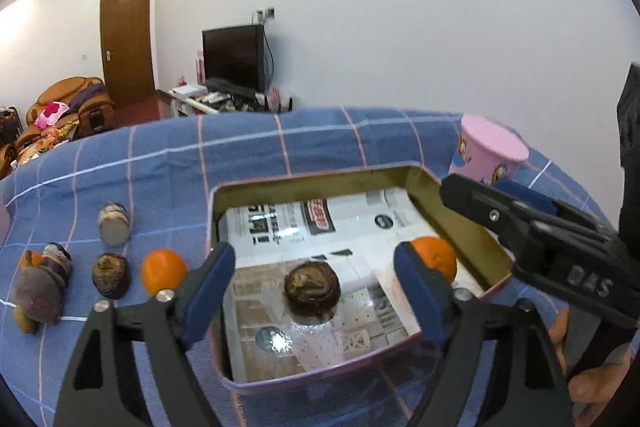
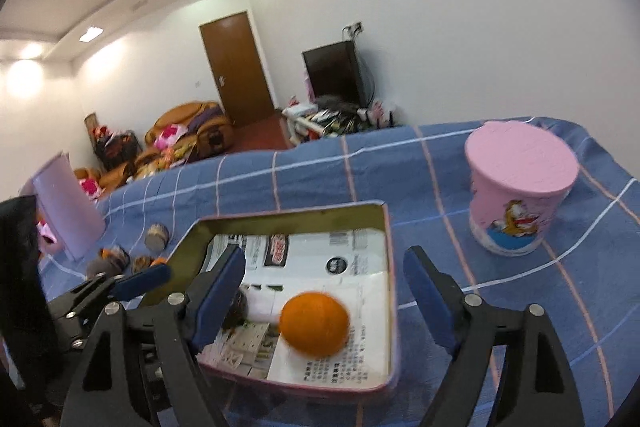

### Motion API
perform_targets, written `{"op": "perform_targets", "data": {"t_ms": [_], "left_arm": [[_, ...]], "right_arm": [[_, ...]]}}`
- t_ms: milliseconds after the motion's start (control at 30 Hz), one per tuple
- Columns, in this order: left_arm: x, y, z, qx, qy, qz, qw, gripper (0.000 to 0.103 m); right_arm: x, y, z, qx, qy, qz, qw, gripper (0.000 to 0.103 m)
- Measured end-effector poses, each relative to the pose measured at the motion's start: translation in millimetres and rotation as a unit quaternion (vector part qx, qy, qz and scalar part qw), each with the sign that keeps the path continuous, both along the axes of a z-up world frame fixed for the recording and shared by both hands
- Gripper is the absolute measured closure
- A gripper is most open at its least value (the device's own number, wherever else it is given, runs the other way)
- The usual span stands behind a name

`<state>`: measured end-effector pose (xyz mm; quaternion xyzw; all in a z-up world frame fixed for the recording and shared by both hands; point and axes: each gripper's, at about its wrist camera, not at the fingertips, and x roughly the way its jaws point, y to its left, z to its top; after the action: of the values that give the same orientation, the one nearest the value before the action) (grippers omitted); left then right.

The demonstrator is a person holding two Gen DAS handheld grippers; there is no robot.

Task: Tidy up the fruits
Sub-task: 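Place the orange in the tin with the right gripper while the left drops the mangosteen there, then move both open grippers back toward the remaining fruits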

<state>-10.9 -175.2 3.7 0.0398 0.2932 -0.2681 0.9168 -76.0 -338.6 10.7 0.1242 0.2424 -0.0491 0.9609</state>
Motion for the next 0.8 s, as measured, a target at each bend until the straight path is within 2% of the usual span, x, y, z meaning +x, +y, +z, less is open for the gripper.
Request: {"op": "perform_targets", "data": {"t_ms": [167,300,400,533,567,633,733,800], "left_arm": [[4.5,23.3,0.5,-0.034,0.036,0.024,0.9985,0.015],[3.7,44.4,-0.3,-0.044,0.035,0.057,0.9968,0.015],[-0.3,59.0,0.3,-0.035,0.004,0.076,0.9965,0.015],[-5.4,79.3,8.7,0.013,-0.065,0.096,0.9932,0.014],[-6.5,85.1,10.4,0.023,-0.082,0.101,0.9912,0.013],[-7.3,99.1,10.9,0.034,-0.107,0.112,0.9874,0.003],[-3.2,122.3,10.8,0.036,-0.124,0.129,0.9832,0.0],[4.1,135.6,9.8,0.034,-0.113,0.133,0.984,0.0]], "right_arm": [[-2.7,-3.4,2.1,-0.02,-0.005,-0.036,0.999,0.02],[-4.8,-3.8,2.5,-0.034,-0.009,-0.059,0.998,0.02],[-7.7,-4.9,2.5,-0.032,-0.012,-0.062,0.997,0.02],[-13.2,-3.4,4.3,-0.037,-0.027,-0.075,0.996,0.021],[-15.1,-1.2,5.2,-0.043,-0.031,-0.078,0.996,0.021],[-16.1,4.4,6.2,-0.057,-0.034,-0.08,0.995,0.021],[-15.4,12.7,5.6,-0.071,-0.028,-0.084,0.994,0.021],[-15.2,19.6,4.4,-0.071,-0.02,-0.079,0.994,0.021]]}}
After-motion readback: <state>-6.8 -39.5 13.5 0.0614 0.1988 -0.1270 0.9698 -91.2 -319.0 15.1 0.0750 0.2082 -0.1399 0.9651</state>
